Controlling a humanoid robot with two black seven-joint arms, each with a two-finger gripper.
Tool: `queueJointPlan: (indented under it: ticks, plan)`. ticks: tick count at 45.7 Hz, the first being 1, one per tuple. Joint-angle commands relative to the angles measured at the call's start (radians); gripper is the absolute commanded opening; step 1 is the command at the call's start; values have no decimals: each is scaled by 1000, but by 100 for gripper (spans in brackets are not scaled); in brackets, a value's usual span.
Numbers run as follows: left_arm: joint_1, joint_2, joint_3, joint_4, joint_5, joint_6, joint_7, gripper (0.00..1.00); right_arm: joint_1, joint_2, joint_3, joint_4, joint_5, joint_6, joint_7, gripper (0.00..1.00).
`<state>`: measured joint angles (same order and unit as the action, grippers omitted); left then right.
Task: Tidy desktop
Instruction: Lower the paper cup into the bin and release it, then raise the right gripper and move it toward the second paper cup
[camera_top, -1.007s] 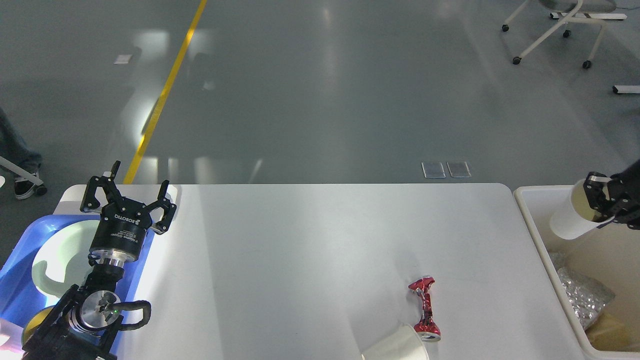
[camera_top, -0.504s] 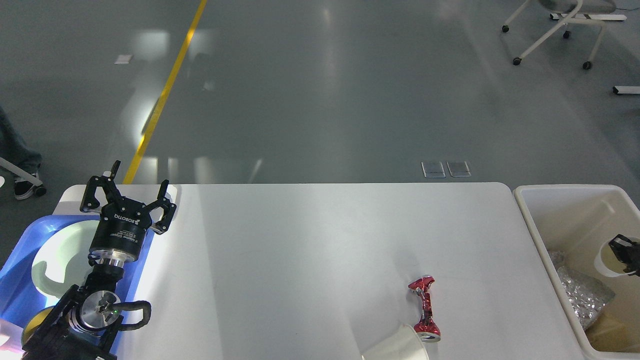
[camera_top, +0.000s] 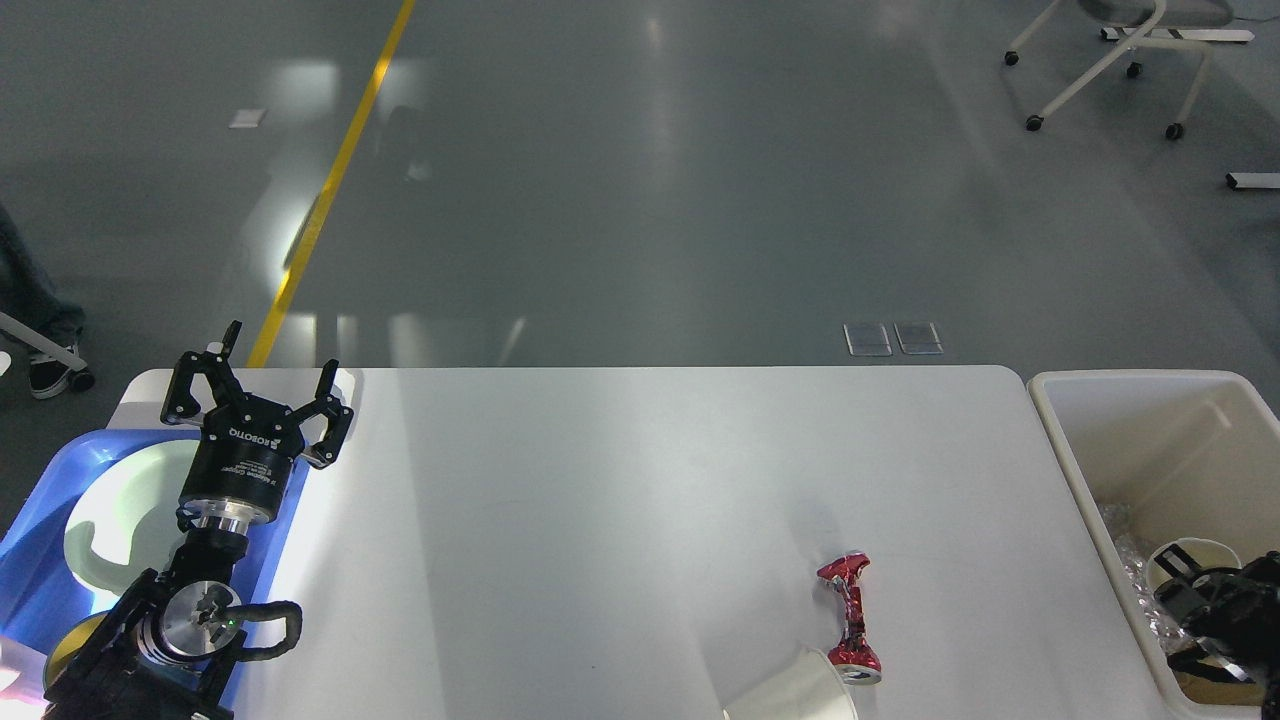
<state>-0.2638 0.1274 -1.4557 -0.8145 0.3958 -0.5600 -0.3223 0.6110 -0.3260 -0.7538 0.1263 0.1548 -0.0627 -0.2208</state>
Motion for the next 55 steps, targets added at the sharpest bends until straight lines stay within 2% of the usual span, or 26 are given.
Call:
queueJointPlan:
  ticks: [1, 12, 13, 17, 18, 38, 49, 55]
  plan:
    - [0, 0, 0, 0, 0, 0, -1, 97, -22, 28, 1, -4, 0, -20, 0, 0]
    - [0, 0, 0, 0, 0, 0, 0, 97, -27, 28, -2, -4, 0, -26, -3, 0]
    - [0, 0, 0, 0, 0, 0, 0, 97, -27, 24, -4, -4, 0, -28, -2, 10]
    - [0, 0, 0, 0, 0, 0, 0, 97, -23, 19, -9, -4, -9, -63, -2, 88]
    - [0, 0, 0, 0, 0, 0, 0, 97, -22, 19, -9, -4, -9, -77, -2, 100]
    - [-2, 0, 0, 0, 0, 0, 0, 97, 38, 1, 4, 39, -24, -77, -3, 100]
    - [0, 0, 0, 0, 0, 0, 0, 97, 309, -165, -27, 355, -210, 46, -9, 100]
    - [0, 0, 0, 0, 0, 0, 0, 97, 493, -223, -64, 489, -357, 203, -8, 100]
